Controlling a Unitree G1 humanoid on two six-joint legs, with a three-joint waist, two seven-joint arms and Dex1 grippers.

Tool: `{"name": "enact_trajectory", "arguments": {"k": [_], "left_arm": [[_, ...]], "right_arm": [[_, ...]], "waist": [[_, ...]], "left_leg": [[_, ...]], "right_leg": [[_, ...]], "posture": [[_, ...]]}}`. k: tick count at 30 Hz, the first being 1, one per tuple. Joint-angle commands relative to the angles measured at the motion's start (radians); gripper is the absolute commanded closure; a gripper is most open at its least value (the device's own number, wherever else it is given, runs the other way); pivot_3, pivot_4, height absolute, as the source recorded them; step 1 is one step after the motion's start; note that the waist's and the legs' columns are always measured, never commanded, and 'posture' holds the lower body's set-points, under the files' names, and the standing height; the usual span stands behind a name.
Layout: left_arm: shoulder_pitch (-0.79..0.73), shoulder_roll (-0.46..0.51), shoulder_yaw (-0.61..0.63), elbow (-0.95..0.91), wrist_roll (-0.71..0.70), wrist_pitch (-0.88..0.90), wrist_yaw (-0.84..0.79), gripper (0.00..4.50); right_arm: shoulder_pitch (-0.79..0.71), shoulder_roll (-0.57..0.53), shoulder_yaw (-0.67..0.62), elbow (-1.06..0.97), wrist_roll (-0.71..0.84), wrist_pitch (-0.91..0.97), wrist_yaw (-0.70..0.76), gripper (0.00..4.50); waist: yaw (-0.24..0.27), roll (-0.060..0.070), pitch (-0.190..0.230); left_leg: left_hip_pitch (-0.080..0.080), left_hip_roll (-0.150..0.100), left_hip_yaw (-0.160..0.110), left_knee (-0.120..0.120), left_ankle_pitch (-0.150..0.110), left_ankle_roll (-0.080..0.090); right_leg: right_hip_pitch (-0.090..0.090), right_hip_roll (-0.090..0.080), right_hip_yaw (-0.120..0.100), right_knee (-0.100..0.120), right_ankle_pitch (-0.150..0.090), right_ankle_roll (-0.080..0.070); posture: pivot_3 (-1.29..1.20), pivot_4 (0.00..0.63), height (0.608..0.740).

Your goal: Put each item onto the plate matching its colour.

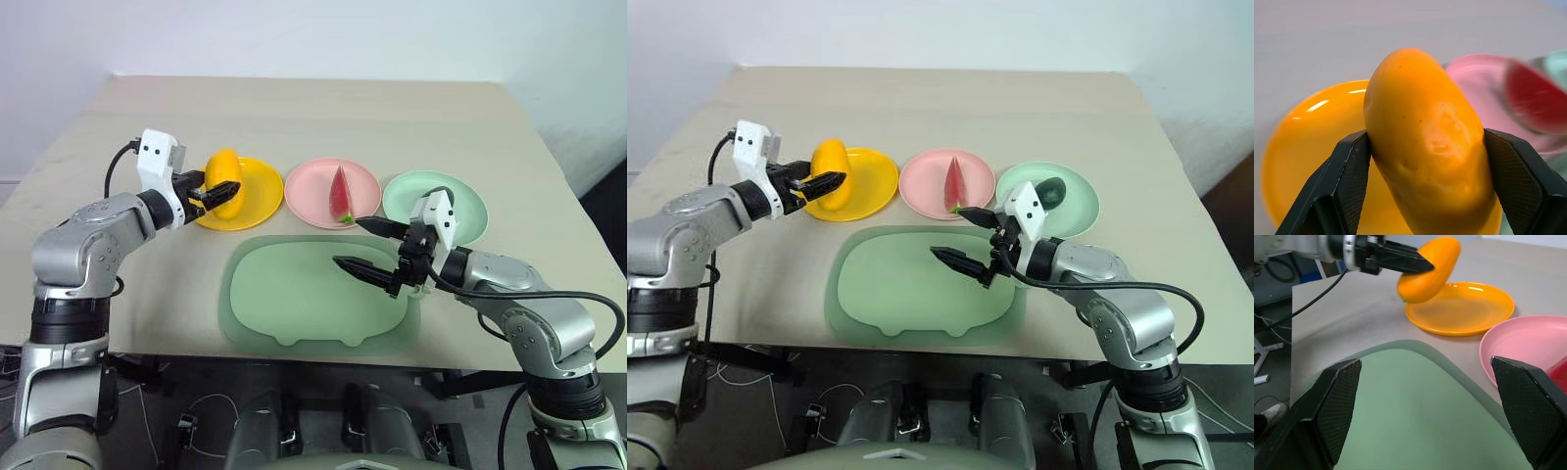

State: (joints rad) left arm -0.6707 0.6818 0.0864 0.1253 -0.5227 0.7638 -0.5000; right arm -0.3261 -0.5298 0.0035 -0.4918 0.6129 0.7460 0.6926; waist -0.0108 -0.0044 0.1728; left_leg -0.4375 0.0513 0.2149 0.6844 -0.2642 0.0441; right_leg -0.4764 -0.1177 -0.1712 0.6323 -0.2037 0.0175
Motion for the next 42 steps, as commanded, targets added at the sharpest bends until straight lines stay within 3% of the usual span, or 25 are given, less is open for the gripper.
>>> {"name": "enact_trajectory", "arguments": {"k": [1, 6, 10, 12, 13, 15, 24, 29, 34, 38, 42], "left_arm": [[-0.060, -0.006, -0.062, 0.104, 0.097, -0.081, -0.058, 1.23], [-0.164, -0.053, -0.137, 0.337, 0.236, -0.180, -0.074, 1.23], [-0.207, -0.084, -0.112, 0.421, 0.260, -0.218, -0.078, 1.23], [-0.200, -0.104, -0.088, 0.398, 0.241, -0.223, -0.089, 1.23], [-0.191, -0.109, -0.081, 0.378, 0.237, -0.217, -0.090, 0.53], [-0.173, -0.116, -0.065, 0.355, 0.236, -0.214, -0.094, 0.04], [-0.168, -0.073, 0.014, 0.297, 0.249, -0.250, -0.091, 0.04], [-0.089, -0.042, 0.081, 0.145, 0.187, -0.301, -0.163, 0.04], [0.104, -0.029, 0.188, -0.022, 0.053, -0.395, -0.348, 0.04], [0.308, 0.009, 0.266, -0.146, -0.052, -0.407, -0.497, 0.04], [0.377, 0.010, 0.259, -0.176, -0.085, -0.398, -0.527, 0.04]], "right_arm": [[-0.016, 0.001, -0.003, -0.022, 0.002, -0.026, -0.003, 0.00], [-0.028, -0.005, -0.011, -0.018, 0.002, -0.018, -0.010, 0.00], [-0.023, -0.012, -0.016, -0.030, 0.004, -0.012, -0.018, 0.00], [-0.018, -0.014, -0.017, -0.036, 0.005, -0.010, -0.025, 0.00], [-0.016, -0.015, -0.019, -0.037, 0.005, -0.010, -0.027, 0.00], [-0.014, -0.016, -0.021, -0.036, 0.006, -0.011, -0.029, 0.00], [0.013, -0.020, -0.023, -0.022, 0.000, -0.041, -0.016, 0.00], [0.027, -0.015, -0.020, -0.014, -0.003, -0.064, -0.010, 0.00], [0.028, -0.006, -0.022, 0.001, -0.010, -0.069, -0.026, 0.00], [0.055, 0.020, -0.089, -0.016, 0.019, -0.110, -0.048, 0.00], [0.095, 0.006, -0.172, -0.028, 0.095, -0.089, -0.042, 0.00]], "waist": [[0.000, 0.000, 0.000], [0.000, -0.001, 0.000], [-0.004, -0.002, 0.001], [-0.003, -0.002, 0.001], [-0.003, -0.002, 0.001], [-0.003, -0.002, 0.001], [-0.003, -0.003, 0.001], [-0.003, -0.003, 0.002], [-0.008, -0.002, 0.001], [-0.008, -0.003, 0.001], [0.010, -0.003, 0.002]], "left_leg": [[0.000, 0.000, 0.000, 0.000, 0.000, 0.000], [-0.001, 0.000, 0.000, 0.000, 0.000, 0.000], [-0.002, 0.000, 0.000, 0.000, 0.000, 0.000], [-0.002, 0.000, 0.000, 0.000, 0.000, 0.000], [-0.002, 0.000, 0.000, 0.000, 0.000, 0.000], [-0.002, 0.000, 0.000, 0.001, 0.000, 0.000], [-0.002, 0.000, 0.000, 0.001, 0.000, 0.001], [-0.002, 0.000, 0.000, 0.001, 0.000, 0.001], [-0.001, 0.000, 0.000, 0.002, 0.000, 0.000], [-0.001, 0.001, 0.000, 0.001, 0.000, 0.000], [-0.001, 0.000, -0.001, 0.002, 0.000, 0.000]], "right_leg": [[0.000, 0.000, 0.000, 0.000, 0.000, 0.000], [-0.001, 0.000, -0.001, 0.000, 0.000, 0.000], [-0.002, 0.000, -0.001, 0.000, 0.000, 0.000], [-0.002, 0.000, -0.001, 0.001, 0.000, 0.000], [-0.002, 0.000, -0.001, 0.001, 0.000, 0.000], [-0.002, 0.000, -0.001, 0.001, 0.000, 0.001], [-0.002, 0.000, -0.001, 0.002, 0.000, 0.001], [-0.002, 0.000, -0.001, 0.002, 0.000, 0.001], [-0.001, 0.000, -0.001, 0.002, 0.000, 0.001], [-0.002, 0.000, -0.001, 0.003, 0.000, 0.001], [-0.001, -0.001, -0.001, 0.001, -0.002, -0.001]], "posture": [[0.00, 0.150, 0.696], [0.00, 0.150, 0.696], [0.00, 0.150, 0.696], [0.00, 0.150, 0.696], [0.00, 0.150, 0.696], [0.00, 0.150, 0.696], [0.00, 0.150, 0.696], [0.00, 0.150, 0.696], [0.00, 0.150, 0.696], [0.00, 0.150, 0.696], [0.00, 0.150, 0.696]]}}
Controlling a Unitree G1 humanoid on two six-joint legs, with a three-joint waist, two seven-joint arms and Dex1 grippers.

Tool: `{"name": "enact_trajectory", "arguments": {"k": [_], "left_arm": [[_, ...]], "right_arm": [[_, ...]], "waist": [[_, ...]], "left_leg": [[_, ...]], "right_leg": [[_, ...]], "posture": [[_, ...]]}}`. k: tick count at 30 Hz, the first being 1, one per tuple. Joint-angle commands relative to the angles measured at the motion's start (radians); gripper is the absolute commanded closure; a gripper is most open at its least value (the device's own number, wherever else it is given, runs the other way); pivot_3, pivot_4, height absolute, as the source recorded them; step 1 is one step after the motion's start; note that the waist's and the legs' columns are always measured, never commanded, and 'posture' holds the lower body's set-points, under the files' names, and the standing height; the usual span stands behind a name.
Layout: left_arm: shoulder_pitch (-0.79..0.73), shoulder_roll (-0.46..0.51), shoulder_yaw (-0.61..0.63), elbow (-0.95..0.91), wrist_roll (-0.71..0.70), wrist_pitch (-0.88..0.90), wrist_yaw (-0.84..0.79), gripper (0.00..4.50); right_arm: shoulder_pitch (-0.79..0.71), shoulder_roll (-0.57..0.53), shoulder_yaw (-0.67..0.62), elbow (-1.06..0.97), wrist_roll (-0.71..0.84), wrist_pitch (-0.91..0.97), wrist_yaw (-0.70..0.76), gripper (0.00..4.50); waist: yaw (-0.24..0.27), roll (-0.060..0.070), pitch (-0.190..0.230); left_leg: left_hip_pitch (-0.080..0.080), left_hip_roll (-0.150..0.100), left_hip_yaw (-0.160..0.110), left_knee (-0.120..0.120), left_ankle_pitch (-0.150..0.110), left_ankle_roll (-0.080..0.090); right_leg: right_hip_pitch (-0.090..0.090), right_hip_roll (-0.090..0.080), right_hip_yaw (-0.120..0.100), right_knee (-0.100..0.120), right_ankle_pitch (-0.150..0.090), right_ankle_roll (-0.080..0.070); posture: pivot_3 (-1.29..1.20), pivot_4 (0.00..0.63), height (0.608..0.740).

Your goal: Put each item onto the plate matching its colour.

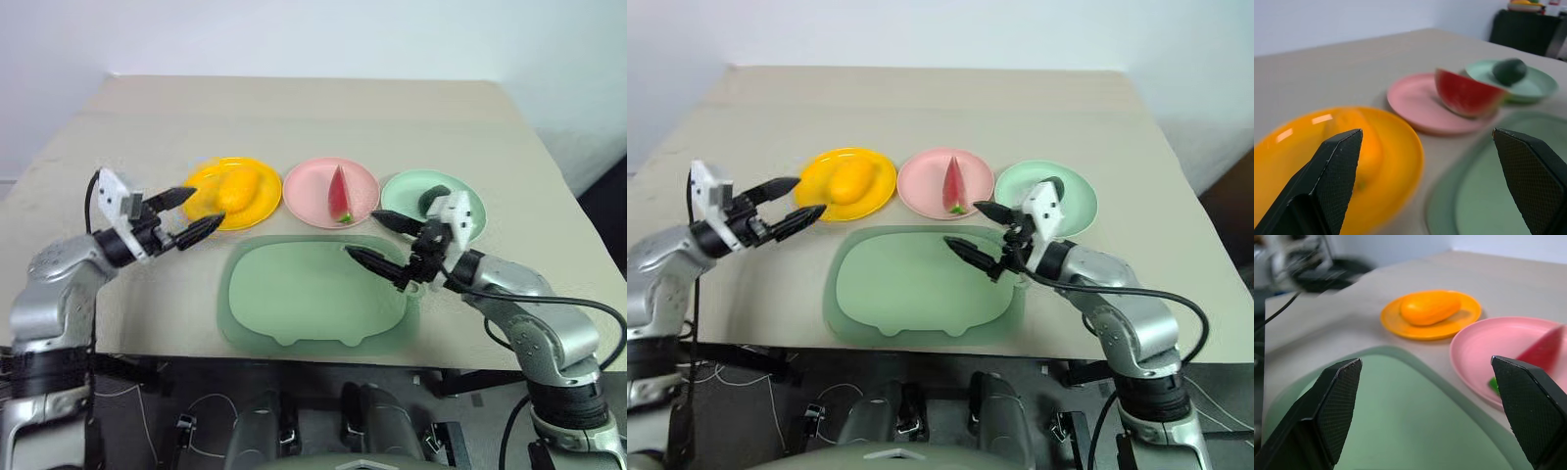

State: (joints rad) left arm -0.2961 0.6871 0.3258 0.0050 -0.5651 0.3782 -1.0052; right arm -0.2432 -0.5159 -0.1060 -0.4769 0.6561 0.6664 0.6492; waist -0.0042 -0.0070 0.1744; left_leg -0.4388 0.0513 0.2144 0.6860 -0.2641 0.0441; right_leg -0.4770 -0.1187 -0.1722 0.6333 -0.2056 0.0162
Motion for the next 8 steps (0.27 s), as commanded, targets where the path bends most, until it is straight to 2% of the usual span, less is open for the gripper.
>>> {"name": "enact_trajectory", "arguments": {"k": [1, 5, 8], "left_arm": [[0.013, -0.009, 0.019, -0.066, -0.052, -0.015, -0.020, 0.04], [0.083, -0.052, -0.004, -0.110, -0.043, -0.050, -0.021, 0.04], [0.096, -0.073, -0.024, -0.094, -0.026, -0.081, -0.026, 0.04]], "right_arm": [[0.022, -0.012, -0.073, -0.042, 0.053, -0.006, -0.006, 0.00], [0.056, -0.030, -0.119, -0.064, 0.102, 0.026, -0.026, 0.00], [0.066, -0.055, -0.094, -0.045, 0.063, -0.001, 0.000, 0.00]], "waist": [[0.007, 0.000, 0.000], [0.009, 0.000, 0.000], [0.008, 0.000, 0.000]], "left_leg": [[0.000, 0.000, 0.000, 0.000, 0.000, 0.000], [0.000, -0.001, 0.000, 0.001, -0.001, 0.002], [0.000, 0.000, 0.000, 0.001, -0.001, 0.002]], "right_leg": [[0.001, 0.000, 0.000, -0.001, -0.001, 0.001], [0.002, -0.001, 0.001, -0.003, -0.001, 0.001], [0.001, 0.000, 0.001, -0.002, 0.001, -0.002]], "posture": [[0.00, 0.150, 0.696], [0.00, 0.150, 0.696], [0.00, 0.150, 0.696]]}}
